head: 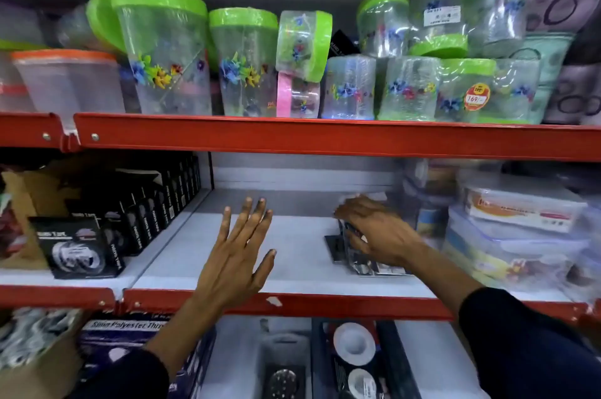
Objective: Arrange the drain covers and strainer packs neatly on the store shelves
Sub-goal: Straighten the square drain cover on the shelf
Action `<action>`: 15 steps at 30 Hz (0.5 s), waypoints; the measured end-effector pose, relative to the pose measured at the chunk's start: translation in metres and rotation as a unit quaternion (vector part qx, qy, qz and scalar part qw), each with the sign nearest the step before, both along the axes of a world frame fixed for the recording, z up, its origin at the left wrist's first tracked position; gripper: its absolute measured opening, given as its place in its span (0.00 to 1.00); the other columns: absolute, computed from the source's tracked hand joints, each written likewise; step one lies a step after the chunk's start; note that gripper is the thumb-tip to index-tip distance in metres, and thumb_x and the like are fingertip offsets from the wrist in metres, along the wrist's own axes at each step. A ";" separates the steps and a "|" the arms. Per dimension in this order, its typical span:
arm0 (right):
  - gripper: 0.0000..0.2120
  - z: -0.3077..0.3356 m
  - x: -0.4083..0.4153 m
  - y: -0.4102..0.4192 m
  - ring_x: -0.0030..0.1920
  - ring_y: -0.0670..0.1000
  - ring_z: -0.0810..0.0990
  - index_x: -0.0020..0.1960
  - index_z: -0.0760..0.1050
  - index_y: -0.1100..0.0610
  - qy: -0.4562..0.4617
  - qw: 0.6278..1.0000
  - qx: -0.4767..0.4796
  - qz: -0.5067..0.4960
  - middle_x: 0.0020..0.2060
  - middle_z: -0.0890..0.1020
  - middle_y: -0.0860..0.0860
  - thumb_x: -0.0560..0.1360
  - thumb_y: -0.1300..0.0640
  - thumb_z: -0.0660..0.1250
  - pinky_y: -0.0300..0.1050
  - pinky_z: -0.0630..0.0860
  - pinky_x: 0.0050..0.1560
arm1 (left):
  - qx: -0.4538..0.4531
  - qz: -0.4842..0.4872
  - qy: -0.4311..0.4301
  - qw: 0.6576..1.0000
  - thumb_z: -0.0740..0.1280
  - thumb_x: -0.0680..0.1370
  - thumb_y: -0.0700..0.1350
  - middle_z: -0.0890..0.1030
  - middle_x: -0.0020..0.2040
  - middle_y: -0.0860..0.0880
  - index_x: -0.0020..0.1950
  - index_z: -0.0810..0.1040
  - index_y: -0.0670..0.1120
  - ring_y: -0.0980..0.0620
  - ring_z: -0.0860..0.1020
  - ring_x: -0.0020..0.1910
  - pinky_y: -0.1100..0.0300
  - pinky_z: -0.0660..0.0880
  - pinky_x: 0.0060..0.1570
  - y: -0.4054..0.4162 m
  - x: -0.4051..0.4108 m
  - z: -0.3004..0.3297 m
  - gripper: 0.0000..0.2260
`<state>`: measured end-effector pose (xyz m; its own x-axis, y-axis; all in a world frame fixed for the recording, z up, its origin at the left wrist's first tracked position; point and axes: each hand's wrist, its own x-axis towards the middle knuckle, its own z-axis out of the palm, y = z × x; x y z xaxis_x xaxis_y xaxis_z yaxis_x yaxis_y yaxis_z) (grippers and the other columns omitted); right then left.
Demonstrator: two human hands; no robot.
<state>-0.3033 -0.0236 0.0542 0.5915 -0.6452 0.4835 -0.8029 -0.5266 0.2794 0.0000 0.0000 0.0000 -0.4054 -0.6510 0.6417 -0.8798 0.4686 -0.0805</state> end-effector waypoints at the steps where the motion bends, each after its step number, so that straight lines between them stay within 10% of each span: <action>1: 0.29 -0.006 0.003 -0.010 0.75 0.56 0.66 0.74 0.67 0.54 0.007 0.997 0.074 -0.028 0.72 0.72 0.55 0.74 0.53 0.67 0.46 0.53 0.77 | 0.022 0.013 -0.006 1.000 0.53 0.82 0.58 0.51 0.82 0.45 0.80 0.53 0.44 0.47 0.44 0.82 0.39 0.47 0.78 -0.006 0.003 -0.009 0.31; 4: 0.39 -0.011 0.016 -0.029 0.80 0.55 0.50 0.79 0.55 0.55 0.070 0.961 0.246 -0.104 0.79 0.59 0.54 0.74 0.44 0.69 0.50 0.46 0.79 | 0.082 0.045 -0.021 0.995 0.48 0.82 0.61 0.50 0.82 0.46 0.81 0.51 0.46 0.47 0.42 0.81 0.37 0.44 0.77 -0.021 0.013 -0.034 0.31; 11: 0.50 -0.025 0.039 -0.090 0.80 0.57 0.40 0.79 0.55 0.56 0.226 0.897 0.321 -0.204 0.79 0.57 0.57 0.66 0.36 0.70 0.58 0.39 0.78 | 0.120 0.047 -0.014 0.992 0.46 0.81 0.64 0.44 0.82 0.48 0.81 0.47 0.50 0.48 0.37 0.81 0.37 0.35 0.75 -0.044 0.025 -0.060 0.32; 15: 0.40 -0.024 0.048 -0.106 0.74 0.58 0.64 0.66 0.75 0.52 0.230 0.853 0.394 -0.254 0.71 0.73 0.56 0.58 0.36 0.73 0.51 0.70 0.68 | 0.120 0.036 0.003 0.992 0.48 0.81 0.63 0.44 0.82 0.49 0.81 0.48 0.51 0.48 0.36 0.80 0.36 0.35 0.75 -0.045 0.026 -0.059 0.31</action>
